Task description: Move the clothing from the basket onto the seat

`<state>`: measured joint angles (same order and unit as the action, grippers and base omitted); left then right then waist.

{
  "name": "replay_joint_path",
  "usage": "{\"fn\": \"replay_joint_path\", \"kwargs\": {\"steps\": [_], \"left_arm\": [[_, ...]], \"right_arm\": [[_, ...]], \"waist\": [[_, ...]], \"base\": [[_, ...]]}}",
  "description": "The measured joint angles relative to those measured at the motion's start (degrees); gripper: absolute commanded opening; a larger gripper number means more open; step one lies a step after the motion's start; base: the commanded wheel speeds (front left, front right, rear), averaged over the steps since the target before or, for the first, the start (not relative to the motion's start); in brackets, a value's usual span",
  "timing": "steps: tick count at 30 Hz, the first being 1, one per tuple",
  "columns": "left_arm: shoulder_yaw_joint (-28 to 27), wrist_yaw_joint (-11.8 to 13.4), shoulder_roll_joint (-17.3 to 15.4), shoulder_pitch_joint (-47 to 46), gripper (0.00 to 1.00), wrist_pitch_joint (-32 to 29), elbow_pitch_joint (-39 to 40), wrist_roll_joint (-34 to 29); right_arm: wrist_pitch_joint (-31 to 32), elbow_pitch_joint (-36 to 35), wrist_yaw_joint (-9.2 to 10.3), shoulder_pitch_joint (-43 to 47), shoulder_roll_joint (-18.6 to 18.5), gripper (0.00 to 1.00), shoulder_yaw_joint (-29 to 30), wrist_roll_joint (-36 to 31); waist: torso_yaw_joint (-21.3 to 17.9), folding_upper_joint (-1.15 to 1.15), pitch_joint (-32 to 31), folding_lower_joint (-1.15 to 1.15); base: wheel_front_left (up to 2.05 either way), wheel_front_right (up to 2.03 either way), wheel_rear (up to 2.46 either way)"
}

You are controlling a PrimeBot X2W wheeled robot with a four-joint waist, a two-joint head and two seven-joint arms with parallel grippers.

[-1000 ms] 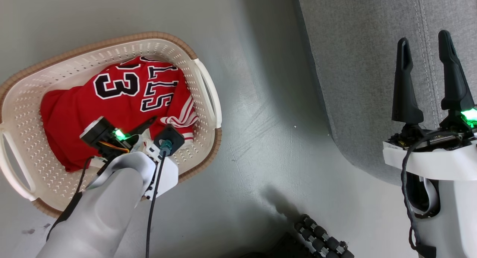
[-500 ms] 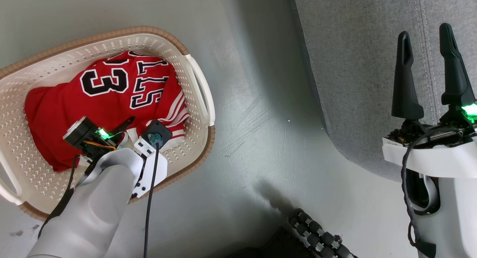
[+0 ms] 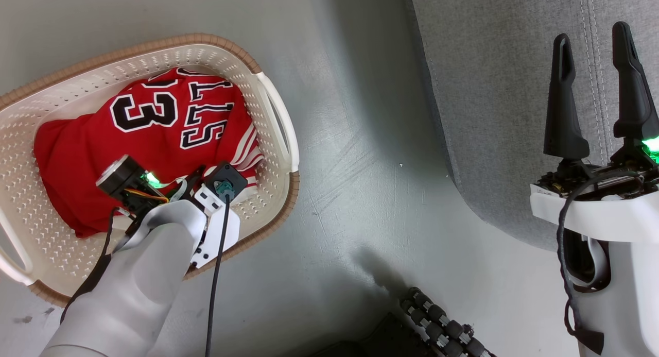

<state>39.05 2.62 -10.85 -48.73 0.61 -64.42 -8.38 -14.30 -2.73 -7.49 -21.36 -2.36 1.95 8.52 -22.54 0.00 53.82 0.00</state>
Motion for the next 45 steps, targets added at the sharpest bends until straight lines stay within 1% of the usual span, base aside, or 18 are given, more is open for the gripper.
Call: {"fn": "replay_joint_path", "kwargs": {"steps": [7,13,16,20,28,45], "left_arm": [[0.02,0.67,-0.02,-0.64,0.00,2.03,-0.27,-0.27],[-0.30,1.93,0.15,-1.06,0.00,3.97,-0.14,-0.26],[-0.51,1.94,0.14,-1.40,0.00,5.41,0.30,-0.14],[-1.89,3.01,0.54,-2.21,0.00,6.95,0.71,1.20],[-2.37,3.91,1.51,-2.25,0.00,10.20,1.62,1.71],[-3.09,4.45,2.66,-1.95,0.00,12.61,3.54,3.86]], "right_arm": [[0.00,-0.11,0.00,-0.07,0.00,1.00,0.93,-0.01],[0.00,-0.11,0.00,-0.66,0.00,1.00,1.05,-0.01],[0.00,-0.05,0.00,-1.31,0.00,1.00,0.98,0.00],[0.00,0.11,0.00,-1.41,-0.01,1.00,0.93,0.00],[-0.01,0.63,0.00,-2.64,-0.02,1.00,0.98,-0.45],[-0.09,2.00,0.00,-3.56,-0.07,1.00,1.27,-4.06]], "waist": [[0.45,0.00,-0.32,0.00],[1.16,0.00,-0.89,0.00],[1.82,0.00,-1.44,0.00],[2.57,0.00,-2.12,0.00],[4.06,0.00,-4.01,0.00],[7.72,0.00,-9.33,0.00]], "base": [[0.00,0.00,0.00],[0.00,0.00,0.00],[0.00,0.00,0.00],[0.00,0.00,0.00],[0.00,0.00,0.00],[0.00,0.00,0.00]]}}
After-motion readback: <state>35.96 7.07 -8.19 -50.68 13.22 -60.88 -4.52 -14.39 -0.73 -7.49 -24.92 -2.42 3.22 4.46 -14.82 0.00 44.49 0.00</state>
